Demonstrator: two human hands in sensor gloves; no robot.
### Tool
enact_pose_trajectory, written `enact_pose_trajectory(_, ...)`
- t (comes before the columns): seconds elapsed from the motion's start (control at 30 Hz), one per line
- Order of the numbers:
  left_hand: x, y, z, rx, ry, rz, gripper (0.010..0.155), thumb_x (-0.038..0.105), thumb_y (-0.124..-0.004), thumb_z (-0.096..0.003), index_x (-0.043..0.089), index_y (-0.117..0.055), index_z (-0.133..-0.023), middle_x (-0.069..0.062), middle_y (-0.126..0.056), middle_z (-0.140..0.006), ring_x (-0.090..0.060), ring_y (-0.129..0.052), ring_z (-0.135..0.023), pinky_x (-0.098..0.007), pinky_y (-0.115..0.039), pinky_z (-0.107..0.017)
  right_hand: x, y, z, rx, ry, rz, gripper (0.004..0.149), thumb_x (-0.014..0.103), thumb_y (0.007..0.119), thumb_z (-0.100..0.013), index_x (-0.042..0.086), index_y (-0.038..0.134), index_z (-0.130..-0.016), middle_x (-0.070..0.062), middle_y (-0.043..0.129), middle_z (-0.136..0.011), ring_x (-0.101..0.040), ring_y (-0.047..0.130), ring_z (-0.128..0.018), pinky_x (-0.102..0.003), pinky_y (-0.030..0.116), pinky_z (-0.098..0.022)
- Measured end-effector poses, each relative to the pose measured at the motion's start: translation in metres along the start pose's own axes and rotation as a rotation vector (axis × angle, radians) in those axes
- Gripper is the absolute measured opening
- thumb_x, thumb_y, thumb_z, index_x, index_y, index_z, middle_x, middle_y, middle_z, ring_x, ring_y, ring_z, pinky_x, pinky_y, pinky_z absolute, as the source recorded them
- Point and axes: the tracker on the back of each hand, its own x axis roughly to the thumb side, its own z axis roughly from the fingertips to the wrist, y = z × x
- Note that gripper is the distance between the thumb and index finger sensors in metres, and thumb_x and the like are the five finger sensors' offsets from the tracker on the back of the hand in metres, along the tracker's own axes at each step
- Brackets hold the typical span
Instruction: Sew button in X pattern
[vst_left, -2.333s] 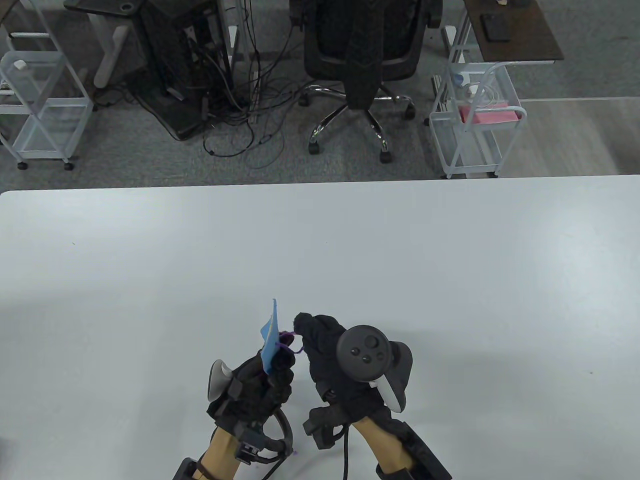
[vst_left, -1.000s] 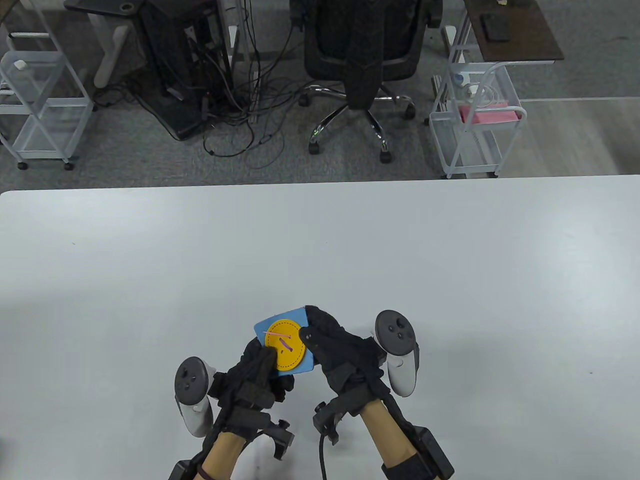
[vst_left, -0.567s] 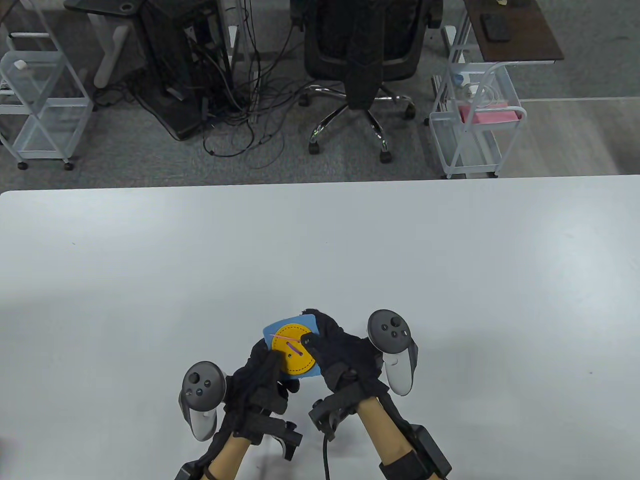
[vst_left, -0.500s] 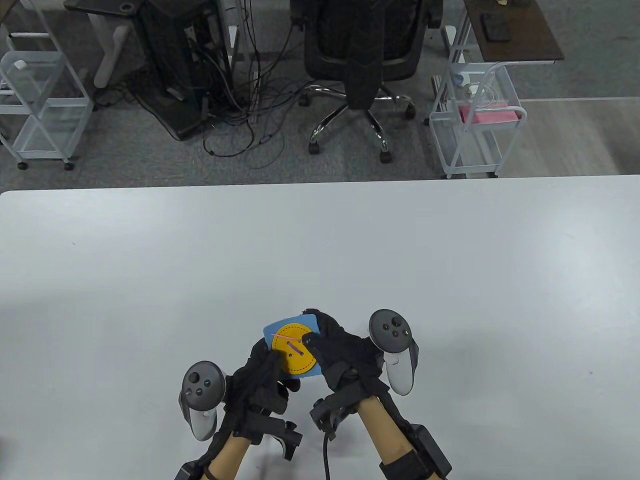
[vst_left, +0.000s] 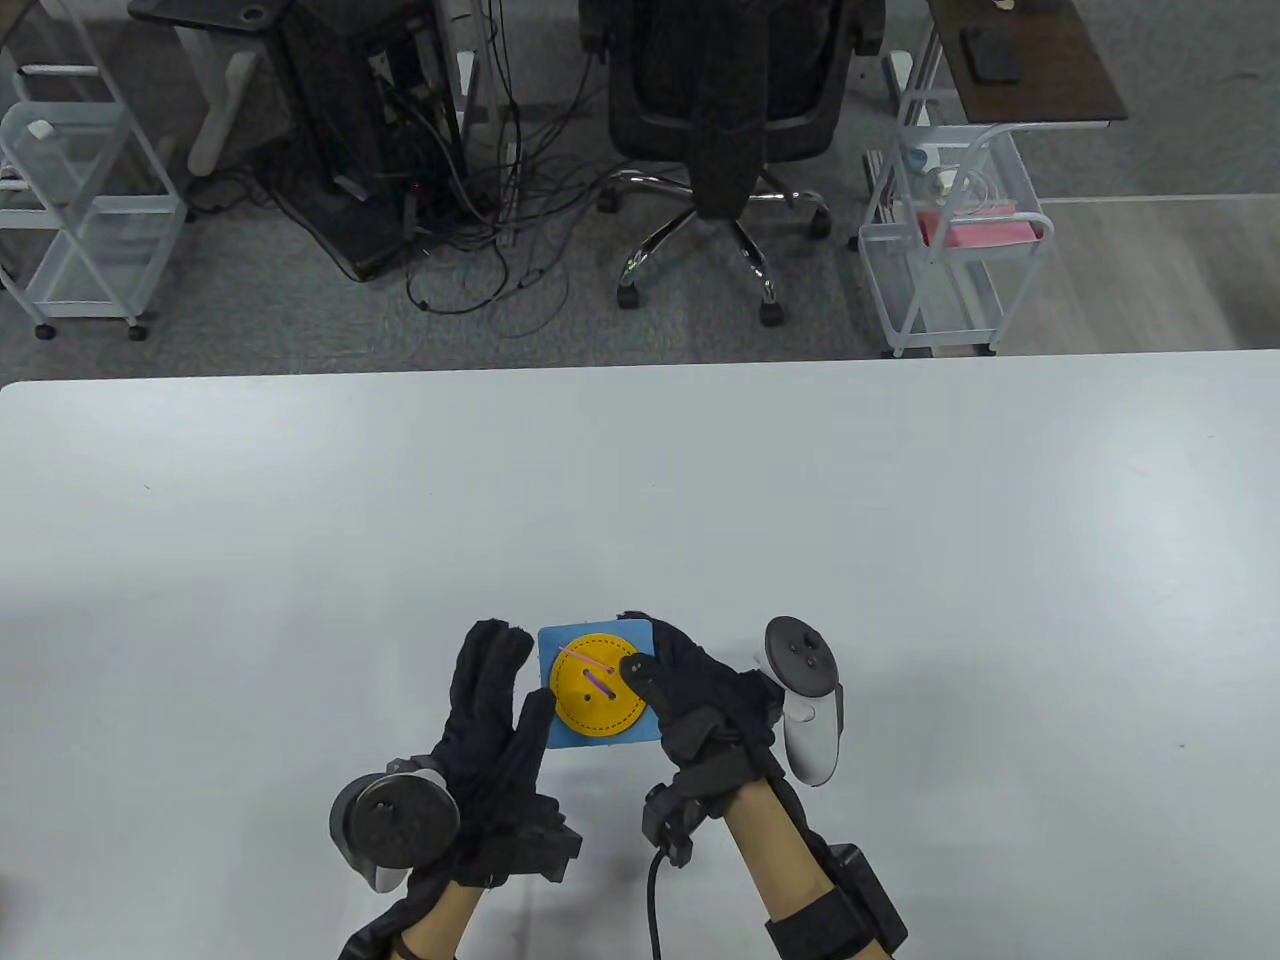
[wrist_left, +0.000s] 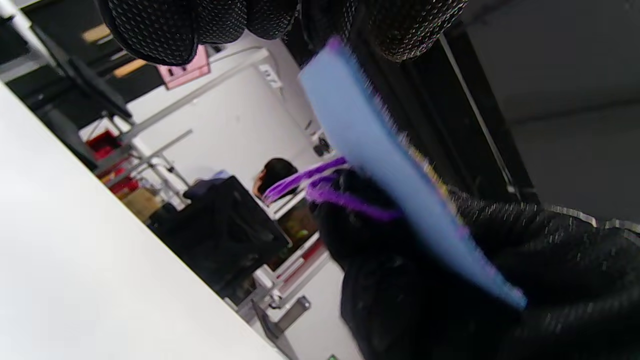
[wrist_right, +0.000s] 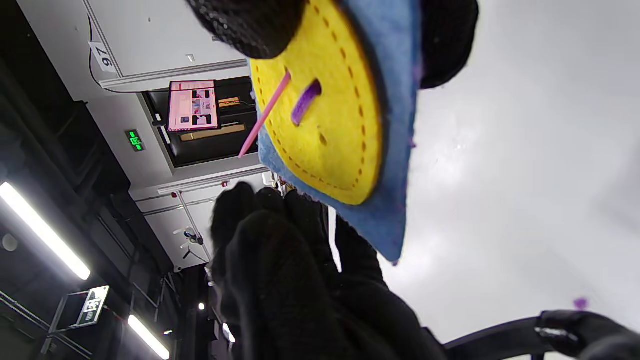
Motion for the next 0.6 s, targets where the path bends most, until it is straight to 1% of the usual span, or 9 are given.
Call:
enact_pose_trajectory(0.1,0.006,-0.005,0.001,-0.008,-0.037,-0.057,0.053,0.029,-0.067,-0.0608,-0.004,-0.064,-0.103,-0.041,-0.041,-0.108,-0.066,-0.057,-0.092,-0.068,-0.065,-0.061,0.000,0.000,0.000,0.002,-0.004,-0.017,0.053,0.022,0.066,-0.058,0.014,0.048,-0.107,-0.013,0.073,-0.098,-0.027,0.091,-0.077,-0.043,0.076,-0.060)
enact_pose_trajectory(0.2,0.008,-0.009,0.001,-0.046,-0.042,-0.079,0.056,0.030,-0.067,-0.0608,-0.005,-0.063,-0.103,-0.042,-0.041,-0.108,-0.067,-0.054,-0.093,-0.070,-0.064,-0.061,0.000,0.000,0.001,0.001,-0.011,-0.017,0.052,0.022,0.066,-0.058,0.014,0.048,-0.107,-0.012,0.074,-0.097,-0.027,0.091,-0.077,-0.043,0.077,-0.060)
enact_pose_trajectory(0.27,0.007,-0.011,0.000,-0.083,-0.018,-0.069,0.058,0.031,-0.066,-0.0613,-0.008,-0.062,-0.104,-0.043,-0.038,-0.109,-0.069,-0.050,-0.092,-0.072,-0.060,-0.061,0.000,0.001,0.001,-0.004,-0.016,-0.005,0.052,0.021,0.066,-0.058,0.014,0.049,-0.106,-0.012,0.074,-0.097,-0.027,0.092,-0.077,-0.043,0.077,-0.060)
enact_pose_trajectory(0.33,0.004,-0.015,-0.001,-0.163,0.026,-0.049,0.061,0.033,-0.065,-0.0621,-0.009,-0.059,-0.105,-0.046,-0.033,-0.108,-0.073,-0.042,-0.092,-0.075,-0.055,-0.061,0.000,0.002,0.002,-0.016,-0.022,0.019,0.052,0.021,0.066,-0.058,0.013,0.049,-0.106,-0.013,0.075,-0.097,-0.027,0.092,-0.076,-0.044,0.077,-0.060)
enact_pose_trajectory(0.4,0.001,-0.020,-0.001,-0.226,0.037,-0.010,0.066,0.036,-0.063,-0.0632,-0.010,-0.049,-0.109,-0.048,-0.024,-0.108,-0.075,-0.032,-0.091,-0.077,-0.050,-0.060,-0.001,0.004,0.002,-0.023,-0.025,0.043,0.052,0.021,0.067,-0.057,0.013,0.050,-0.106,-0.013,0.075,-0.096,-0.028,0.092,-0.076,-0.044,0.077,-0.059)
enact_pose_trajectory(0.47,-0.001,-0.024,-0.001,-0.260,0.045,0.037,0.069,0.037,-0.062,-0.0635,-0.010,-0.042,-0.110,-0.049,-0.018,-0.108,-0.076,-0.023,-0.091,-0.079,-0.043,-0.060,-0.001,0.006,0.002,-0.024,-0.026,0.057,0.052,0.020,0.067,-0.057,0.012,0.051,-0.106,-0.014,0.075,-0.096,-0.028,0.092,-0.075,-0.044,0.077,-0.059)
enact_pose_trajectory(0.53,-0.003,-0.025,-0.001,-0.274,0.057,0.091,0.069,0.037,-0.062,-0.0638,-0.009,-0.039,-0.111,-0.048,-0.014,-0.108,-0.075,-0.019,-0.091,-0.080,-0.040,-0.060,-0.003,0.007,0.002,-0.030,-0.026,0.062,0.052,0.020,0.067,-0.057,0.012,0.052,-0.105,-0.014,0.076,-0.095,-0.029,0.093,-0.074,-0.044,0.077,-0.058)
enact_pose_trajectory(0.6,-0.005,-0.024,-0.001,-0.254,0.060,0.154,0.067,0.036,-0.062,-0.0637,-0.006,-0.040,-0.112,-0.047,-0.014,-0.108,-0.074,-0.019,-0.091,-0.080,-0.039,-0.061,-0.005,0.008,0.001,-0.024,-0.023,0.062,0.052,0.020,0.067,-0.056,0.011,0.052,-0.105,-0.014,0.077,-0.094,-0.029,0.093,-0.073,-0.045,0.077,-0.057)
